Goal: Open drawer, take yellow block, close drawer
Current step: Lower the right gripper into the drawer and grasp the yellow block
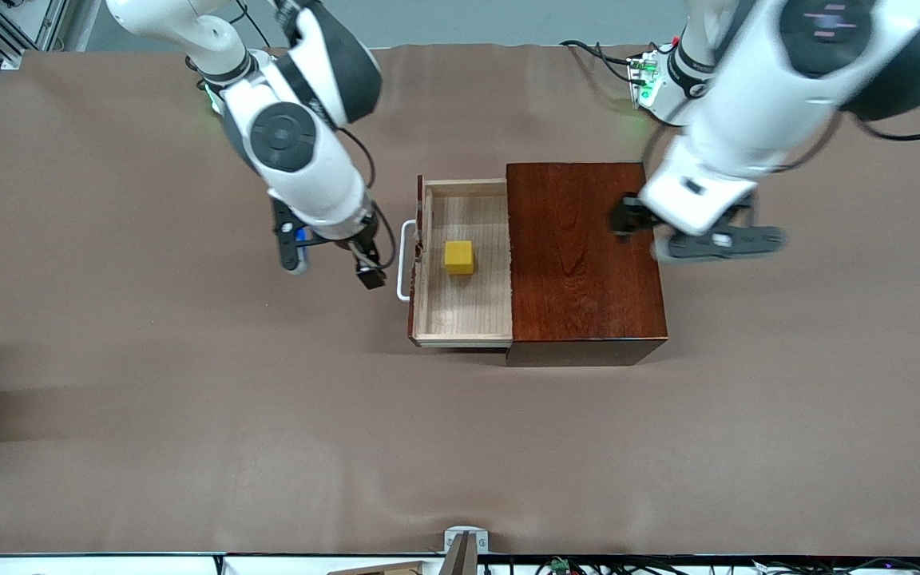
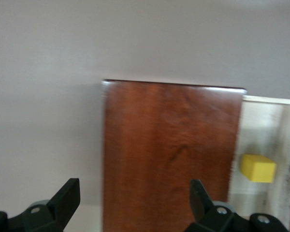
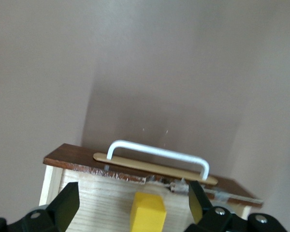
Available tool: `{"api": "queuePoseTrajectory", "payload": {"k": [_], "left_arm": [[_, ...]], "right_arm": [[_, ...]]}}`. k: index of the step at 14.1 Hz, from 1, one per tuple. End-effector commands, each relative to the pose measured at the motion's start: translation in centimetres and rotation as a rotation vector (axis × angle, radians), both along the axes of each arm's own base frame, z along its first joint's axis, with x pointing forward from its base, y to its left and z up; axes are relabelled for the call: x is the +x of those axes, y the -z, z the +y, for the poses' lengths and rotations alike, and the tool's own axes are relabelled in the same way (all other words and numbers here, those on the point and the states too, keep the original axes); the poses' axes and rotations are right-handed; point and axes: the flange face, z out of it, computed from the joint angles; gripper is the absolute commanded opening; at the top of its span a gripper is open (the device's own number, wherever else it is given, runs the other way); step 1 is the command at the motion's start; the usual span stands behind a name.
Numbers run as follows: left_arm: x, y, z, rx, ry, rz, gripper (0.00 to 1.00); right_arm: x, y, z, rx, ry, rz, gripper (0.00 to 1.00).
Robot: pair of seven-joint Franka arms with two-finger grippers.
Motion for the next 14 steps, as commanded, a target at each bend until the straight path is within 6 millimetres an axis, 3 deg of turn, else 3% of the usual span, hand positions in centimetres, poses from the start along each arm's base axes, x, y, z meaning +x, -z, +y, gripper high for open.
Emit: {"api": "queuePoseTrajectory", "payload": {"k": [1,3,6,8,14], "left_arm": [[0.3,-1.0,6.1,0.004,0.041,0.003,1.0],[1.4,-1.3,11.1,0.002,0.116,0.002,1.0],[1.6,-2.3,16.7,0.008,0.154,0.0,1.0],[1.2,-3.0,18.3,0.013,0.157,-0.006,1.0],[0.5,-4.4,18.3,0.011,0.155,-0.026,1.0]], "right_arm": [[0.1,1.6,3.5,-0.017,0.1,0.008,1.0],[-1.0,3.6,5.8,-0.022,0.131,0.007,1.0],[-2.4,5.2,8.6,-0.013,0.152,-0.01,1.0],[-3.2,6.1,9.7,-0.017,0.179,-0.007,1.0],[-3.8,8.5,11.0,-0.016,0.209,-0.009,1.0]]}}
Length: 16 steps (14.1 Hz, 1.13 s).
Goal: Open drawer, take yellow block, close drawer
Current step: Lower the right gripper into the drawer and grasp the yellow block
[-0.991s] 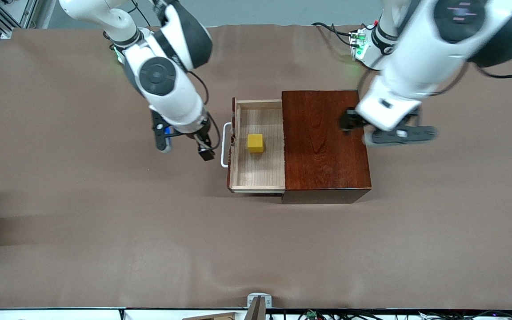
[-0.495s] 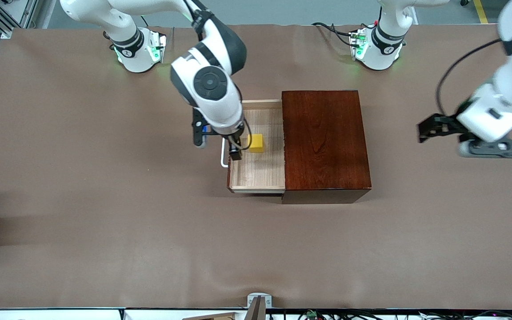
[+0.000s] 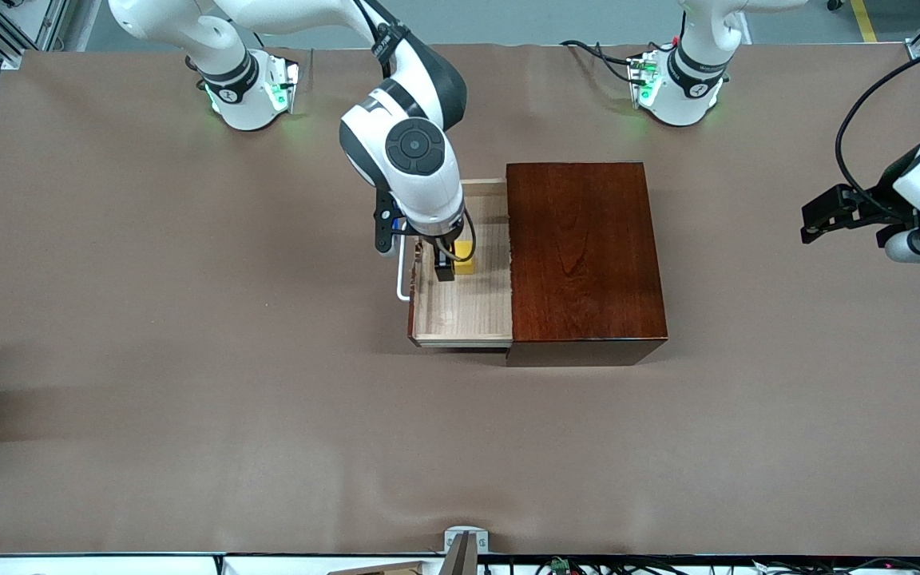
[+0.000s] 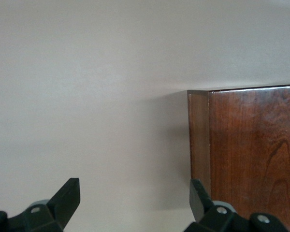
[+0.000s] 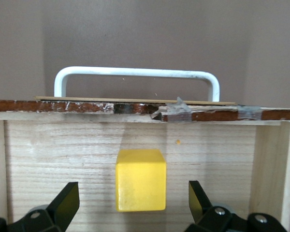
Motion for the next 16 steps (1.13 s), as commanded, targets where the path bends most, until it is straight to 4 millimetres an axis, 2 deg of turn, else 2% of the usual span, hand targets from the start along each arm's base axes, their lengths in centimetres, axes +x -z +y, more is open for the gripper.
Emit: {"api": "queuePoseTrajectory", "payload": {"k": [1,8,11,12,14,16], "left_arm": [[-1.0,-0.5,0.4,0.0,0.004,0.0,1.0],[-0.9,-0.2,-0.3,-0.001,0.004,0.004,1.0],[-0.8,-0.2,-0.3,-0.001,0.004,0.004,1.0],[-0.8,-0.1,-0.3,-0.002,0.002,0.007,1.0],[-0.7,0.0,-0.3,-0.001,0.002,0.009,1.0],[-0.7,0.0,-0.3,-0.001,0.002,0.009,1.0]], "right_arm": [[-0.2,1.4,1.2,-0.007,0.017,-0.006,1.0],[-0.9,4.1,2.5,-0.014,0.022,-0.003,1.0],[-1.0,4.3,2.7,-0.012,0.018,-0.012,1.0],[-1.0,4.6,2.8,-0.012,0.018,-0.012,0.87],[-0.9,4.8,2.8,-0.008,0.007,-0.017,0.54],[-0.6,4.8,2.6,-0.004,0.008,-0.017,0.05]]}}
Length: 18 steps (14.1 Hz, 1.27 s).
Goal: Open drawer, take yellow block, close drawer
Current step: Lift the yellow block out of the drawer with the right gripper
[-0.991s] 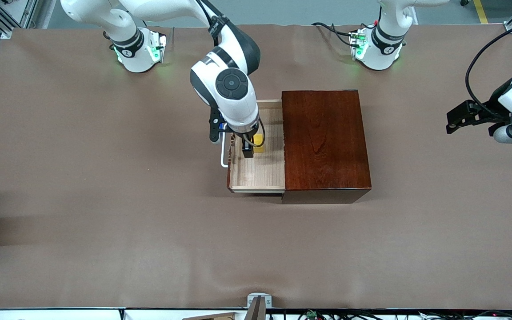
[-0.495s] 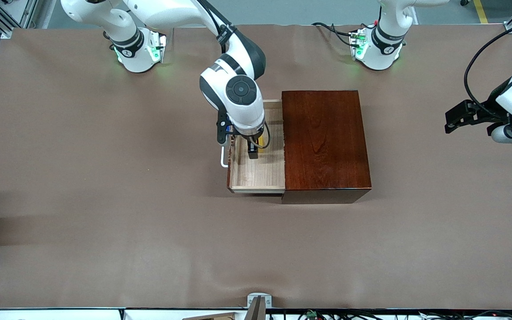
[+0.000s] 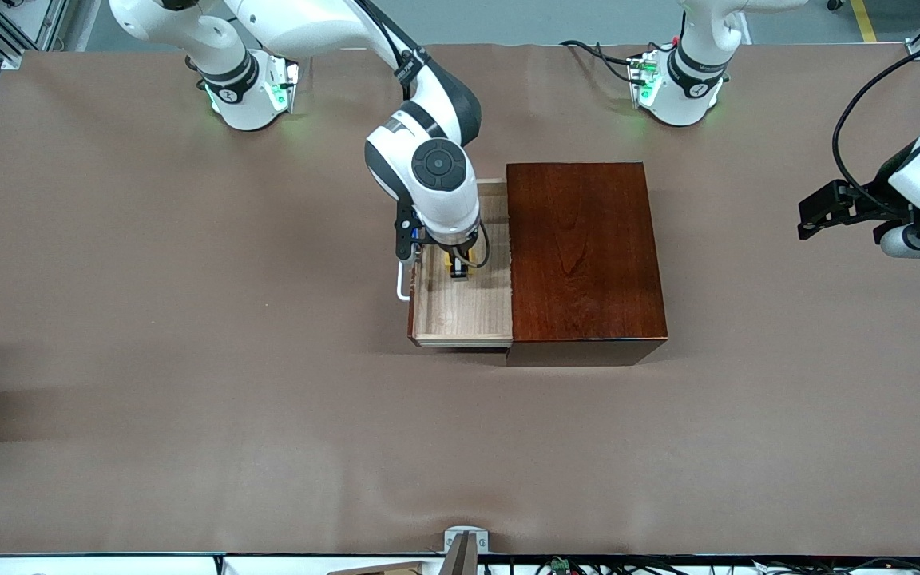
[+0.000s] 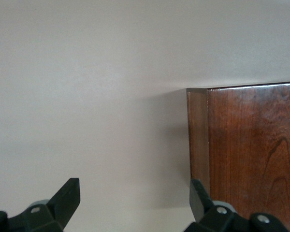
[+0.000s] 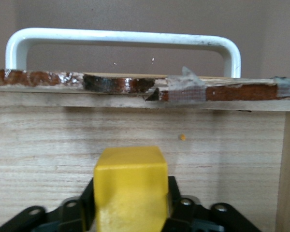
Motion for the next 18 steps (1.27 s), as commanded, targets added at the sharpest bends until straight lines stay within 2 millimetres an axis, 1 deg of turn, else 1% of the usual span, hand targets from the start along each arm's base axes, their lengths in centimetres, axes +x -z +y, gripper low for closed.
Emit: {"api": "queuePoseTrajectory", "payload": {"k": [1,3,6,8,10,12,14,17,18], "left_arm": [[-0.5,-0.2,-0.1,-0.001,0.001,0.001,1.0],[-0.6,-0.2,-0.2,-0.001,0.001,0.001,1.0],[-0.6,-0.2,-0.2,-0.001,0.001,0.001,1.0],[-0.6,-0.2,-0.2,-0.001,0.001,0.001,1.0],[-0.6,-0.2,-0.2,0.0,-0.001,0.008,1.0],[-0.6,-0.2,-0.3,0.0,0.001,0.008,1.0],[-0.7,-0.3,-0.2,-0.001,-0.001,0.006,1.0],[-0.7,-0.3,-0.2,-0.001,-0.001,0.006,1.0],[-0.7,-0.3,-0.2,-0.001,-0.001,0.006,1.0]], "right_arm": [[0.5,-0.2,0.3,0.003,0.01,-0.013,0.0],[0.5,-0.5,0.3,0.004,0.009,-0.014,0.0],[0.8,-1.7,0.2,0.016,0.014,-0.026,0.0],[0.8,-4.8,0.0,0.043,0.011,-0.053,0.0],[0.9,-7.0,-0.6,0.053,-0.036,-0.066,0.0],[1.4,-9.1,-1.7,0.059,-0.066,-0.074,0.0],[1.9,-11.3,-3.4,0.055,-0.111,-0.068,0.0],[3.3,-14.0,-6.7,0.059,-0.198,-0.068,0.0],[4.0,-14.6,-8.2,0.057,-0.238,-0.065,0.0]]}}
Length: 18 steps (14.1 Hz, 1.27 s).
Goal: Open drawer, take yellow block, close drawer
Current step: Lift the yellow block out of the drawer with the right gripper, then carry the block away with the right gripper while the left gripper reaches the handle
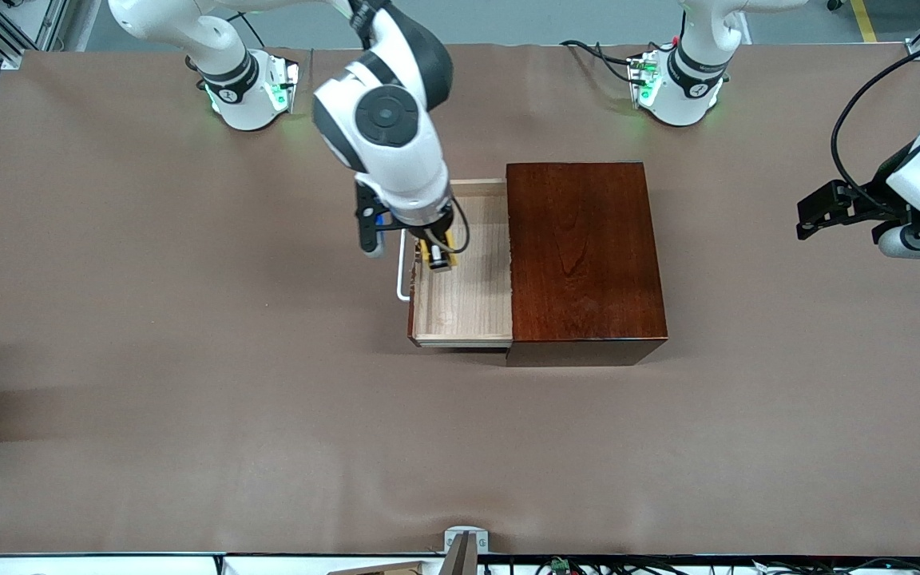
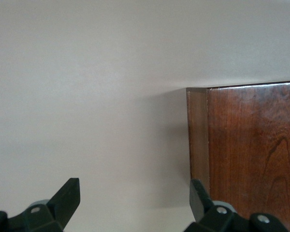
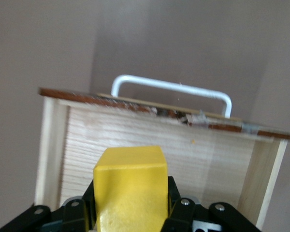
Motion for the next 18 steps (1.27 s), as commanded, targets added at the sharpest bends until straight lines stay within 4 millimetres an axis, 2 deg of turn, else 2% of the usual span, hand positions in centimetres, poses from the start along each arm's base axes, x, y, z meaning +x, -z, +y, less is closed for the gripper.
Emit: {"api": "queuePoseTrajectory", "payload": {"k": [1,4,6,9,12,15,18], "left_arm": [[-0.6,-0.3,-0.1,-0.001,-0.002,0.005,1.0],[-0.7,-0.3,-0.6,-0.001,0.006,0.004,1.0],[-0.7,-0.4,-1.7,-0.003,0.022,0.001,1.0],[-0.8,-0.1,-4.6,-0.005,0.074,-0.001,1.0],[-1.0,0.0,-9.3,0.017,0.165,-0.025,1.0],[-2.2,0.0,-13.6,0.048,0.251,-0.038,1.0],[-4.8,0.7,-20.9,0.081,0.371,-0.047,1.0]], "right_arm": [[1.2,-2.2,-4.0,0.0,-0.113,0.01,0.0],[3.3,-3.6,-9.2,-0.004,-0.273,0.029,0.0],[4.3,-3.8,-12.9,-0.005,-0.379,0.055,0.0],[7.0,-3.2,-21.5,0.022,-0.546,0.121,0.0],[9.1,-2.5,-30.0,0.079,-0.683,0.147,0.0],[9.8,-0.6,-36.5,0.122,-0.796,0.148,0.0],[10.8,0.4,-42.2,0.145,-0.918,0.111,0.0]]}}
